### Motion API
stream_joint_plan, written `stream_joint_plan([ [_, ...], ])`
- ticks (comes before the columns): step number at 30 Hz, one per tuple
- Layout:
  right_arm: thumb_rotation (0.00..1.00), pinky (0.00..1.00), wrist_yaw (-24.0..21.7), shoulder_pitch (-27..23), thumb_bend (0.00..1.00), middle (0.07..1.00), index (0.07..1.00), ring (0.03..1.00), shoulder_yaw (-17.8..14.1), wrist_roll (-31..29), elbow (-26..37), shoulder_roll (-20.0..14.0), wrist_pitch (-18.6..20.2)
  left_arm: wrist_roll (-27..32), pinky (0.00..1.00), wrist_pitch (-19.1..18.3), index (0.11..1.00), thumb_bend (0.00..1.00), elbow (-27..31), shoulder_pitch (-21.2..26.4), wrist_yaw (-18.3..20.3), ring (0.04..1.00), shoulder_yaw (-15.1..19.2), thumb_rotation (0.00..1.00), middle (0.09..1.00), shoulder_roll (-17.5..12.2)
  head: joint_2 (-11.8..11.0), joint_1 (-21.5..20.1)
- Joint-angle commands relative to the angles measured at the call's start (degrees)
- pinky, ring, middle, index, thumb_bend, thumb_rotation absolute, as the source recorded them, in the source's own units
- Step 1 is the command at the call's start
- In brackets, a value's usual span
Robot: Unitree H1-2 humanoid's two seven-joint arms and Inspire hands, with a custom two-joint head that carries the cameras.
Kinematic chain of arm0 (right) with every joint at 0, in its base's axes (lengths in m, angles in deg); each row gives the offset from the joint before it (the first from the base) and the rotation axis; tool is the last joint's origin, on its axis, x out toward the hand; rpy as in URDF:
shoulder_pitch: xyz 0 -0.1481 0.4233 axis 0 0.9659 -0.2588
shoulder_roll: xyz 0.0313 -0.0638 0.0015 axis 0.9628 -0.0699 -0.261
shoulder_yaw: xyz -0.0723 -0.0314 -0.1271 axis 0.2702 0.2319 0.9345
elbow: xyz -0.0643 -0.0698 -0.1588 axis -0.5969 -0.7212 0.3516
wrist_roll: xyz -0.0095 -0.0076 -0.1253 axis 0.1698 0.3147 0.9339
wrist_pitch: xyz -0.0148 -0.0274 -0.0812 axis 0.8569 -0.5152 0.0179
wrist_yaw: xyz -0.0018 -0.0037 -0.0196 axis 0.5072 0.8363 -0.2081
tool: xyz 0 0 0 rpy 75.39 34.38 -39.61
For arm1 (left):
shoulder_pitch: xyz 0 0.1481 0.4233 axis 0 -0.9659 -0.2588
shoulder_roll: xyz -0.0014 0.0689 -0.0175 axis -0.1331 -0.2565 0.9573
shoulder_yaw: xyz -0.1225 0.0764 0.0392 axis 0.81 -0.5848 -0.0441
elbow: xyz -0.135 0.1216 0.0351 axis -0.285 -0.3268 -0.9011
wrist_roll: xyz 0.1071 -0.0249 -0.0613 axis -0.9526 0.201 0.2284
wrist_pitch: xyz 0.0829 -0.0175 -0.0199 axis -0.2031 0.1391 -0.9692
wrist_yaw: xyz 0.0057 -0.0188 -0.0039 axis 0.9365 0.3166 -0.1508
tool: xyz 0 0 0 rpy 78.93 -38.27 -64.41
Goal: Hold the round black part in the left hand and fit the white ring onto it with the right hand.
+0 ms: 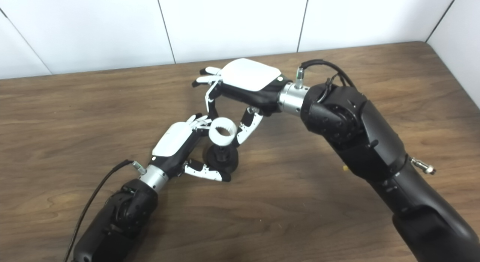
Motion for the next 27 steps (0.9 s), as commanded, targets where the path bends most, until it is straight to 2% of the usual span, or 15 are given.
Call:
stream_joint_plan([
  [1,0.14,0.93,-0.15,-2.36,0.51,0.934,0.479,0.999,-0.13,0.11,0.69,0.12,-1.43,-0.71,1.00,-0.32,0.479,0.52,0.59,-0.76,2.25,0.936,-1.47,0.05,0.881,0.18,0.10,-0.10],
  [8,0.13,0.89,-0.29,-2.35,0.52,0.935,0.479,0.980,0.82,1.03,-0.52,0.44,-3.40,-0.51,1.00,-0.04,0.479,0.52,0.46,-0.97,1.72,0.938,-1.81,0.05,0.880,0.14,0.01,-0.49],
  [15,0.13,0.92,-0.87,-2.33,0.52,0.941,0.479,0.985,1.16,1.75,-1.05,0.69,-4.34,-0.60,1.00,0.69,0.479,0.52,0.30,-1.25,0.94,0.934,-1.99,0.05,0.870,-0.09,-0.19,-0.87],
  [27,0.13,0.96,-4.37,-5.06,0.52,0.964,0.479,1.000,1.12,2.12,-0.44,-0.59,-5.29,-0.36,1.00,1.10,0.479,0.52,0.37,-1.55,0.43,0.927,-2.25,0.05,0.864,-0.29,-0.38,-2.95],
])
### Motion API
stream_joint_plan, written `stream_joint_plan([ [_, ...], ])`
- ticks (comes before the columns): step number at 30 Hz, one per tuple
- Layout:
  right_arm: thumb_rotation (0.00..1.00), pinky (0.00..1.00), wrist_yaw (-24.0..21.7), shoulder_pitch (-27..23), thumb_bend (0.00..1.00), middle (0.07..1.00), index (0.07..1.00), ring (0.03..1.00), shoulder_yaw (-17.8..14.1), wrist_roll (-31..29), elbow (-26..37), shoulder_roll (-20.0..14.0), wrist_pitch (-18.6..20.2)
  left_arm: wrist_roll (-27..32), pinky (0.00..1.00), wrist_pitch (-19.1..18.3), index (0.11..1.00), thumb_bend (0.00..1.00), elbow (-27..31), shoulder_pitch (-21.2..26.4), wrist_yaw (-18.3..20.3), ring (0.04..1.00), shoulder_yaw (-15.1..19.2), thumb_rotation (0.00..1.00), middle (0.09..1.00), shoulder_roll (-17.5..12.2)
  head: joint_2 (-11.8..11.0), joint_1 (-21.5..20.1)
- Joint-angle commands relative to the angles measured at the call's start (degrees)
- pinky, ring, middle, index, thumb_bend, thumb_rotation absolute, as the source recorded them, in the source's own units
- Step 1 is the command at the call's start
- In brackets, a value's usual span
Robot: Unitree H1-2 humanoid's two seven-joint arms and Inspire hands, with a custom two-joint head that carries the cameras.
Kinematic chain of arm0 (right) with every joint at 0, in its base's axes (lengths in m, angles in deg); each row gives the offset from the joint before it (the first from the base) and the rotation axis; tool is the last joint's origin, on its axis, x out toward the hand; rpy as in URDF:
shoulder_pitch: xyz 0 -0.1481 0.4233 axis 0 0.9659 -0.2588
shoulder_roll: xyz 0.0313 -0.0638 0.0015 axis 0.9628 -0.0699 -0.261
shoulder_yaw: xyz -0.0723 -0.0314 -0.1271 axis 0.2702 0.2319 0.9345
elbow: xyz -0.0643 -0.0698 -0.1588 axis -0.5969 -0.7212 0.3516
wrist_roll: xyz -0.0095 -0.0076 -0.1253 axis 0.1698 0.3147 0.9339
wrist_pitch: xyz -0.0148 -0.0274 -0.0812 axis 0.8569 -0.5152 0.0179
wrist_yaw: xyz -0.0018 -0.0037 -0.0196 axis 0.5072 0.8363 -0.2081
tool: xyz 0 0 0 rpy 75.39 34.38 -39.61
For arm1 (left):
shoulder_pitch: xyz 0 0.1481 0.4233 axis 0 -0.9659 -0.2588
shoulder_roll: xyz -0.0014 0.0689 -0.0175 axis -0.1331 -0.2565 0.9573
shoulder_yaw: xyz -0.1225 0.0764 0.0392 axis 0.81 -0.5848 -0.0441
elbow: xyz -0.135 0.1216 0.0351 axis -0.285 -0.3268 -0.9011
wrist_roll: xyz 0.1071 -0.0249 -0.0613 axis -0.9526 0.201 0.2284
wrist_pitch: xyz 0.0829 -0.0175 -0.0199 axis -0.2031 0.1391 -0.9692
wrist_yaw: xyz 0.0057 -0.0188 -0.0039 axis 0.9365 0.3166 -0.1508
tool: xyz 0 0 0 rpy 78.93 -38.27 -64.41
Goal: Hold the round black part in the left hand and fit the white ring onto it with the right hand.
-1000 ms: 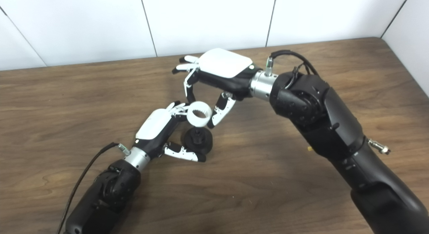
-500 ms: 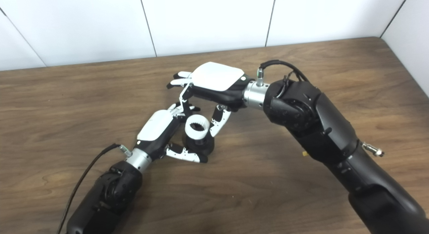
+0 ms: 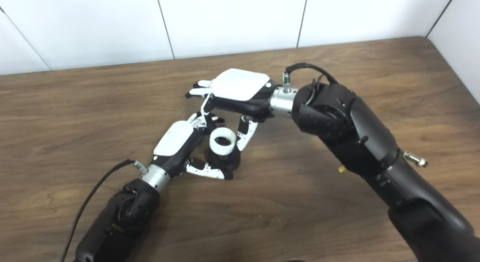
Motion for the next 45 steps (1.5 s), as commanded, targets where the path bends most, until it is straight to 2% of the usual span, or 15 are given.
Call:
stream_joint_plan([
  [1,0.13,0.96,-0.12,-3.10,0.52,0.962,0.479,1.000,-0.99,-0.33,1.25,-1.22,-1.50,-0.49,1.00,1.26,0.479,0.52,-0.09,-0.67,1.70,0.928,-1.46,0.05,0.864,-0.29,0.05,-0.15],
  [18,0.13,0.90,-1.33,-5.39,0.52,0.932,0.479,0.984,-1.27,-0.46,0.39,-2.67,-3.91,-0.64,1.00,1.50,0.479,0.52,-0.07,-1.01,1.70,0.926,-1.49,0.05,0.873,-0.04,0.19,-0.21],
  [33,0.13,0.94,-2.75,-4.12,0.52,0.961,0.478,0.998,-1.04,-0.62,1.58,-1.90,-3.02,-0.71,1.00,0.70,0.479,0.52,0.51,-0.90,2.28,0.927,-1.50,0.05,0.867,0.48,0.99,0.84],
  [45,0.13,0.92,-1.87,-1.66,0.52,0.935,0.479,0.984,-0.58,-0.47,0.07,-1.31,-4.90,-0.77,1.00,0.43,0.478,0.52,0.65,-1.03,2.01,0.929,-1.69,0.05,0.866,0.96,1.01,2.11],
])
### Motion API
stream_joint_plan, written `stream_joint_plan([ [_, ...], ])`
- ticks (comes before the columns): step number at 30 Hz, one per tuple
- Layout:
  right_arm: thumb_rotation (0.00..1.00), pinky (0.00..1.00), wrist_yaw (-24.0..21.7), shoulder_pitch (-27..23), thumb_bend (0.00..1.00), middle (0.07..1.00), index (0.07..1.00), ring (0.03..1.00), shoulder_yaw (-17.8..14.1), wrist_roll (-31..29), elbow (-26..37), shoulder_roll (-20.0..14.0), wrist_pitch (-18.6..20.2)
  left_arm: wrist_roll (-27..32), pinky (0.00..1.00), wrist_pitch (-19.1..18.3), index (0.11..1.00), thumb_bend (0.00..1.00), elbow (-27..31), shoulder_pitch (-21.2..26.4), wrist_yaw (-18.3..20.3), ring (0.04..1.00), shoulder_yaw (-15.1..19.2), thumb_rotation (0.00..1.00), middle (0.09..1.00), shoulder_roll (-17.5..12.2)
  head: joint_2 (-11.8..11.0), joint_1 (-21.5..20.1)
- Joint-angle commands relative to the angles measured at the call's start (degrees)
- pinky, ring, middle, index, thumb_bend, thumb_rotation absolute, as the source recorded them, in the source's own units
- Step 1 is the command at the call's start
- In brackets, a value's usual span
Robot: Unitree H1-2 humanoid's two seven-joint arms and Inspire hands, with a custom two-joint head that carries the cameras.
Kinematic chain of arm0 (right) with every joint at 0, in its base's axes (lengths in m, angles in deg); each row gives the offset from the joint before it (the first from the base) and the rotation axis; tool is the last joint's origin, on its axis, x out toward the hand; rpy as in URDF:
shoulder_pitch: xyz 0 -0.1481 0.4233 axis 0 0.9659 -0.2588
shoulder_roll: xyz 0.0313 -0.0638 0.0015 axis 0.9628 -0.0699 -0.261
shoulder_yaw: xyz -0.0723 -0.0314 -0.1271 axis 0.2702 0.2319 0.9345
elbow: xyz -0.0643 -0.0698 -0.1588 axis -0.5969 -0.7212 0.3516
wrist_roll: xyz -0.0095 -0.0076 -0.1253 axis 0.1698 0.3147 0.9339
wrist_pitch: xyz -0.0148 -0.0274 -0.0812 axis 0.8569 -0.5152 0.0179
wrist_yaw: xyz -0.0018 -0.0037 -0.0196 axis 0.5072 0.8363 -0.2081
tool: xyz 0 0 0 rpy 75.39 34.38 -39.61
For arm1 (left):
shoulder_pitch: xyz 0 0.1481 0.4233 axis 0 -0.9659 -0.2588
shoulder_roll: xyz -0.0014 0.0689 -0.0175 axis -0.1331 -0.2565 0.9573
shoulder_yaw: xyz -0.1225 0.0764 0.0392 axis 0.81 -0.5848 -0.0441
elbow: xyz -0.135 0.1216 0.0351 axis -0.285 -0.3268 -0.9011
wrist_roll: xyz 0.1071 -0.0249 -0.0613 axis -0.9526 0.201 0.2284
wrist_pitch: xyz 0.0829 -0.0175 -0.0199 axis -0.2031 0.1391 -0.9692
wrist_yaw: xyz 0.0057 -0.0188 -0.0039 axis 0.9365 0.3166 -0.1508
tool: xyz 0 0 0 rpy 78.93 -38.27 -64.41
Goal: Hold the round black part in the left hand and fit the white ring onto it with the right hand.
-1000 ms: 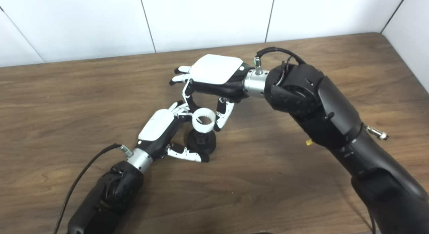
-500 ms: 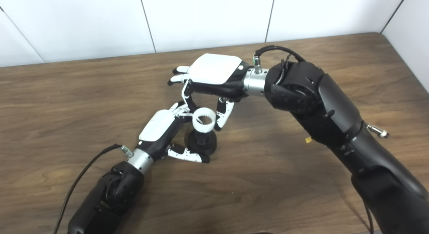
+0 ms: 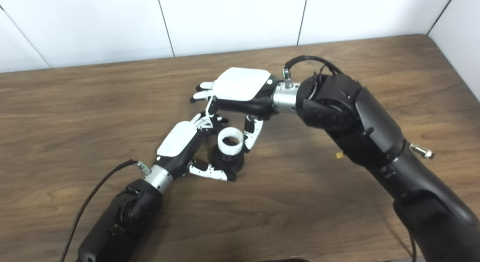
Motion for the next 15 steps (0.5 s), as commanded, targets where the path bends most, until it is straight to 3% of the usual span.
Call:
stream_joint_plan([
  [1,0.13,0.92,1.34,-1.62,0.52,0.935,0.479,0.984,-0.68,-0.53,0.35,0.01,-1.22,-0.71,1.00,-0.32,0.478,0.52,0.40,-0.47,2.05,0.929,-1.25,0.05,0.866,0.37,0.08,-0.11],
  [15,0.13,0.92,2.26,-0.14,0.52,0.942,0.479,0.990,-0.72,-0.09,-0.41,0.34,-2.53,-1.00,1.00,0.46,0.478,0.52,-0.39,-0.63,0.98,0.921,-1.69,0.05,0.869,0.62,-0.97,0.61],
])
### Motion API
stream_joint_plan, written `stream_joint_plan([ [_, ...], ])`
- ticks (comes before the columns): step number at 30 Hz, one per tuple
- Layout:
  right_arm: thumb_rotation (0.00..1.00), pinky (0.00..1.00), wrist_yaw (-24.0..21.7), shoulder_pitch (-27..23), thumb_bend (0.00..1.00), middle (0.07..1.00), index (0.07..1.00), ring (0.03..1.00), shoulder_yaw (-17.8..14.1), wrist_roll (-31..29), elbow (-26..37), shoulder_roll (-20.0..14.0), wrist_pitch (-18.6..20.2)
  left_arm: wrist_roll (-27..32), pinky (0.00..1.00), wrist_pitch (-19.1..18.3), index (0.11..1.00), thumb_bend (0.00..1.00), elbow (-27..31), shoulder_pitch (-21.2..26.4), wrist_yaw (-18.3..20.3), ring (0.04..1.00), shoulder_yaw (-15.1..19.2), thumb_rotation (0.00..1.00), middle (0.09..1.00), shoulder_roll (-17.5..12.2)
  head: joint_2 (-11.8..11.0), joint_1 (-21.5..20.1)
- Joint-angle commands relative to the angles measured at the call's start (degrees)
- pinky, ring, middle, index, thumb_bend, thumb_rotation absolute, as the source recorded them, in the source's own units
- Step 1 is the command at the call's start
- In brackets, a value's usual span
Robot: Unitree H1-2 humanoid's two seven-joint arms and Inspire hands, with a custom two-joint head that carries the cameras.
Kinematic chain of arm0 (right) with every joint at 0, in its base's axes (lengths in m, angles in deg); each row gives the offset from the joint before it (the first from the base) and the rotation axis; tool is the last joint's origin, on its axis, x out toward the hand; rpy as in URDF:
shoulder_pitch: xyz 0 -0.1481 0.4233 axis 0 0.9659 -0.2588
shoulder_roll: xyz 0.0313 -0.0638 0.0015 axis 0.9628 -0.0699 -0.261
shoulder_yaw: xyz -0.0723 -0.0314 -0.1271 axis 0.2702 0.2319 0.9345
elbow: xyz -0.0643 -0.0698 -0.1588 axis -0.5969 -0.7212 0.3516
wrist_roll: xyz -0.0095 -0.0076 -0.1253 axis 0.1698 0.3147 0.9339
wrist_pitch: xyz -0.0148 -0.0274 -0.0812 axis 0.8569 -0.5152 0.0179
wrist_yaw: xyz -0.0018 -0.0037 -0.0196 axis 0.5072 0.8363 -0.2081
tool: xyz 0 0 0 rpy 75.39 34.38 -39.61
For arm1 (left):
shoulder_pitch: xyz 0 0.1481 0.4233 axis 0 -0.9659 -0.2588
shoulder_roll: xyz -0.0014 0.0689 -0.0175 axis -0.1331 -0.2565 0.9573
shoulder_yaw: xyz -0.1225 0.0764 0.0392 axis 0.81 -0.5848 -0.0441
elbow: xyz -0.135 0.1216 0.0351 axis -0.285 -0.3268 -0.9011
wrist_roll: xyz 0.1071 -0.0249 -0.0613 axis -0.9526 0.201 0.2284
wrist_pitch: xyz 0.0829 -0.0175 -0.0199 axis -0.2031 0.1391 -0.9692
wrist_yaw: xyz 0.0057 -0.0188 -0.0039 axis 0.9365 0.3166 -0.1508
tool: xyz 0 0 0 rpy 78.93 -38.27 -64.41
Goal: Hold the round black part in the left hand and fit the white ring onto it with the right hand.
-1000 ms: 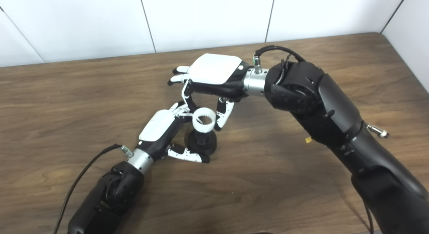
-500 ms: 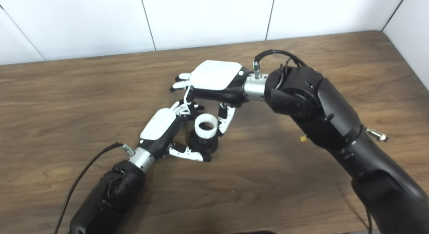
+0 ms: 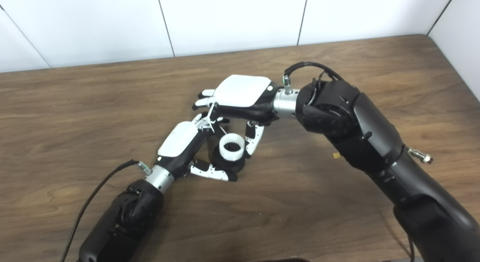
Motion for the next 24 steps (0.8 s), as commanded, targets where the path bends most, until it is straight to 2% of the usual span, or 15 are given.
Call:
stream_joint_plan([
  [1,0.13,0.92,1.81,-1.64,0.52,0.942,0.479,0.990,-0.87,-0.21,0.33,0.24,-1.09,-0.98,1.00,0.73,0.478,0.52,-0.52,-0.53,1.03,0.919,-1.41,0.05,0.868,0.44,0.03,0.03],
  [24,0.13,0.90,2.94,-1.98,0.52,0.938,0.479,0.985,-0.33,1.61,-1.35,1.11,-3.00,-1.63,1.00,0.29,0.479,0.52,-0.36,-1.33,0.84,0.943,-2.06,0.05,0.856,0.81,-0.72,0.71],
])
